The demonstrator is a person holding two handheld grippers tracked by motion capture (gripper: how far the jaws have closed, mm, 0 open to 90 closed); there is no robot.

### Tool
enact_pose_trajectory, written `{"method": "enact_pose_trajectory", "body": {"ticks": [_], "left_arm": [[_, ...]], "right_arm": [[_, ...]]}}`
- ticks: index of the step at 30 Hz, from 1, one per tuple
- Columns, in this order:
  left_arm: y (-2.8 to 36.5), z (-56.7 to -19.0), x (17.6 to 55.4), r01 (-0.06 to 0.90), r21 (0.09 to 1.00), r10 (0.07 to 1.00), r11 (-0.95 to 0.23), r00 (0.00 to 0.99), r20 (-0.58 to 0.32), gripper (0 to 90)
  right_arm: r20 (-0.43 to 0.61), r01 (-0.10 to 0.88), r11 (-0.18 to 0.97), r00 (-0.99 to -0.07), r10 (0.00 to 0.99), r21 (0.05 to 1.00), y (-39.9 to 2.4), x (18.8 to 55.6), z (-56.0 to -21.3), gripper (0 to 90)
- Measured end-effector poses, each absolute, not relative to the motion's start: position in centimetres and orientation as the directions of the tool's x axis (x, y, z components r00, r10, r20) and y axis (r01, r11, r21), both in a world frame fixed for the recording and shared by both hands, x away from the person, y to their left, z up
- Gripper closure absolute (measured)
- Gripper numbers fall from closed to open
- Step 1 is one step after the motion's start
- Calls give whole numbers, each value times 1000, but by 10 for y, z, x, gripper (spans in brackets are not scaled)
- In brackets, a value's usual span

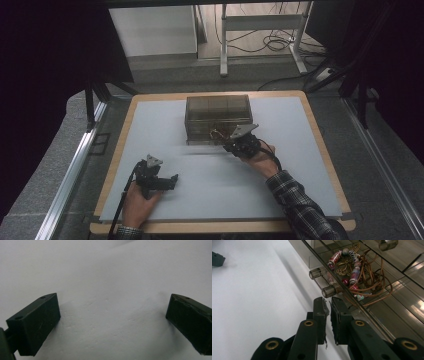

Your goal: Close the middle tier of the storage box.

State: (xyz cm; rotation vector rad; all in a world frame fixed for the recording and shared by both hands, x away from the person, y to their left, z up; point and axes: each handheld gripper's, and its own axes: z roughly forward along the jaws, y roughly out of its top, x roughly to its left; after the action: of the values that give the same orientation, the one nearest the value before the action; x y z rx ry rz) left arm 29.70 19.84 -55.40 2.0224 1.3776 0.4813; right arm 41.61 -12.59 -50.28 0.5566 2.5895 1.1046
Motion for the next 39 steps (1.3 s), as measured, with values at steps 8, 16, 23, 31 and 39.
{"method": "enact_pose_trajectory", "body": {"ticks": [8,16,23,31,39], "left_arm": [[198,-554,297,689,681,922,-249,384,-52,0],[198,-554,297,689,681,922,-249,385,-52,0],[198,-554,297,689,681,922,-249,385,-52,0],[198,-554,297,689,681,922,-249,385,-52,0],[198,-554,297,689,681,922,-249,385,-52,0]], "right_arm": [[-94,246,633,-886,453,735,-126,420,-503,810],[-91,252,629,-883,460,735,-126,423,-503,810],[-89,259,627,-880,467,735,-127,426,-503,810],[-89,262,628,-878,470,733,-126,429,-503,810],[-91,262,629,-877,471,732,-125,431,-504,809]]}}
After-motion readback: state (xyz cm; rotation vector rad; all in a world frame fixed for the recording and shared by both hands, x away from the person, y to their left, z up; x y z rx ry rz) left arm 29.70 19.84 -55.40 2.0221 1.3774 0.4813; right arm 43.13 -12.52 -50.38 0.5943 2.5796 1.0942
